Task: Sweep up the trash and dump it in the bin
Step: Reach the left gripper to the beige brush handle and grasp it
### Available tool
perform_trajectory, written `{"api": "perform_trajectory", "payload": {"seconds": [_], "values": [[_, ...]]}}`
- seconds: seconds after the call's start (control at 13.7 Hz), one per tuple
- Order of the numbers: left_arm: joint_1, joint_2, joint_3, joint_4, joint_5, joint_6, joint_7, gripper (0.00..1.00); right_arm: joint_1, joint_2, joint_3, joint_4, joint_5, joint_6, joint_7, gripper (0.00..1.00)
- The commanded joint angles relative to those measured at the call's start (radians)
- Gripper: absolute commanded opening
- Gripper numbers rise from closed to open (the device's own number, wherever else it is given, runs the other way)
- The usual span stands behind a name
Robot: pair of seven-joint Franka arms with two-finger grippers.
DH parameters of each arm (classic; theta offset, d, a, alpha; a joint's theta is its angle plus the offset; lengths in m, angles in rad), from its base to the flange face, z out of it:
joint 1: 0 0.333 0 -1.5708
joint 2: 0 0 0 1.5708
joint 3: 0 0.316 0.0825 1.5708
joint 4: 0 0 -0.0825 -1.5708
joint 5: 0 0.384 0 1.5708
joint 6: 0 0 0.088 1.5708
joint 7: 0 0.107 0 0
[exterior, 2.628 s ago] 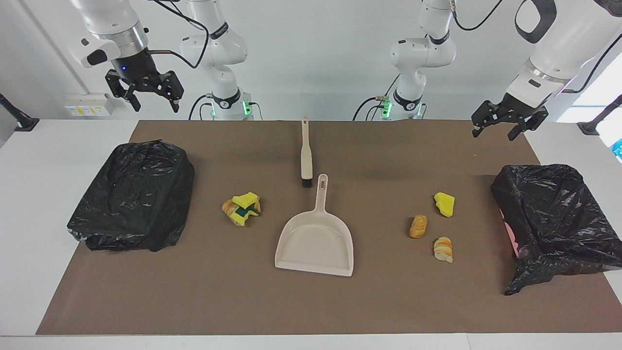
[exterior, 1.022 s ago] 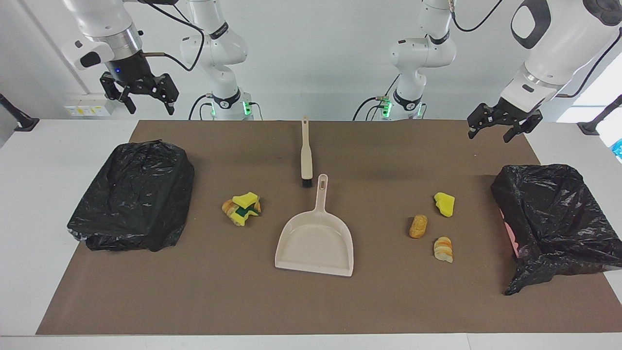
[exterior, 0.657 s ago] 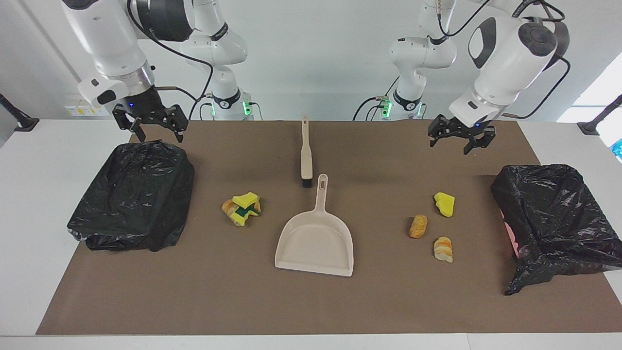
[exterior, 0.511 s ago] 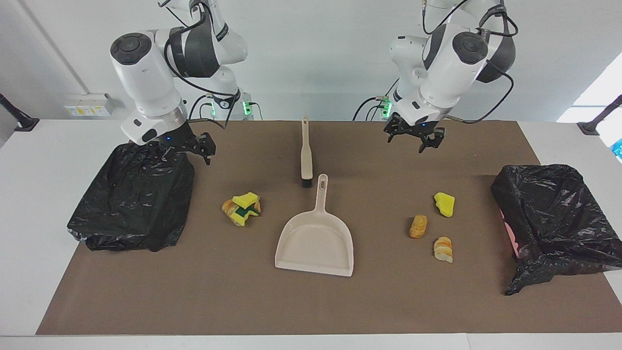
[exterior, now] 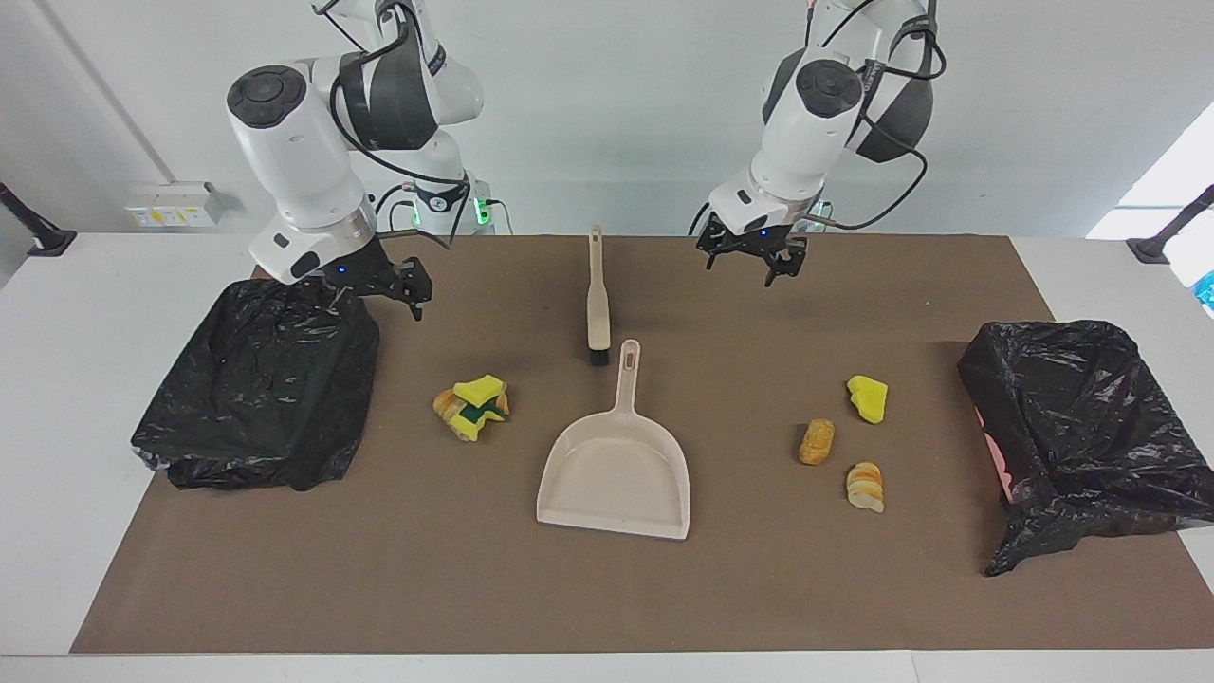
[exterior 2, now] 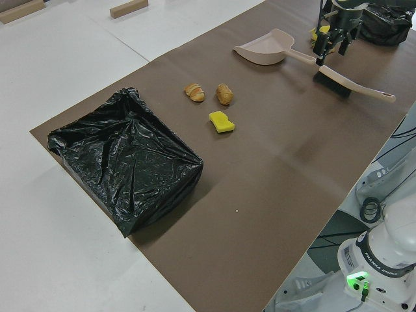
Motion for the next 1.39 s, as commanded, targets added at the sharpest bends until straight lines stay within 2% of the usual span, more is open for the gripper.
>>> {"api": "perform_trajectory", "payload": {"seconds": [0.0, 0.29, 0.51, 0.73, 0.8, 0.95, 1.31], "values": [[-0.102, -0.032, 0.017, -0.082, -0.007, 0.067, -0.113, 1.0, -0.004, -0.028, 0.001, -0.031, 0.019, 0.0, 0.007, 1.0], [-0.252, 0.016, 0.019, -0.162, -0.005, 0.222, -0.251, 1.0, -0.004, -0.028, 0.001, -0.031, 0.019, 0.0, 0.007, 1.0], [-0.348, 0.086, 0.019, -0.168, 0.01, 0.317, -0.32, 1.0, -0.004, -0.028, 0.001, -0.031, 0.017, 0.0, 0.007, 1.0], [-0.379, 0.134, 0.019, -0.165, 0.019, 0.432, -0.374, 1.0, -0.004, -0.028, 0.001, -0.031, 0.019, 0.0, 0.006, 1.0], [-0.392, 0.152, 0.019, -0.153, 0.021, 0.439, -0.377, 1.0, -0.004, -0.028, 0.001, -0.031, 0.017, 0.0, 0.007, 1.0], [-0.421, 0.238, 0.019, -0.104, 0.092, 0.437, -0.448, 1.0, -0.004, -0.028, 0.001, -0.031, 0.019, 0.0, 0.007, 1.0], [-0.415, 0.243, 0.019, -0.101, 0.103, 0.428, -0.472, 1.0, -0.004, -0.028, 0.001, -0.031, 0.019, 0.0, 0.007, 1.0]]}}
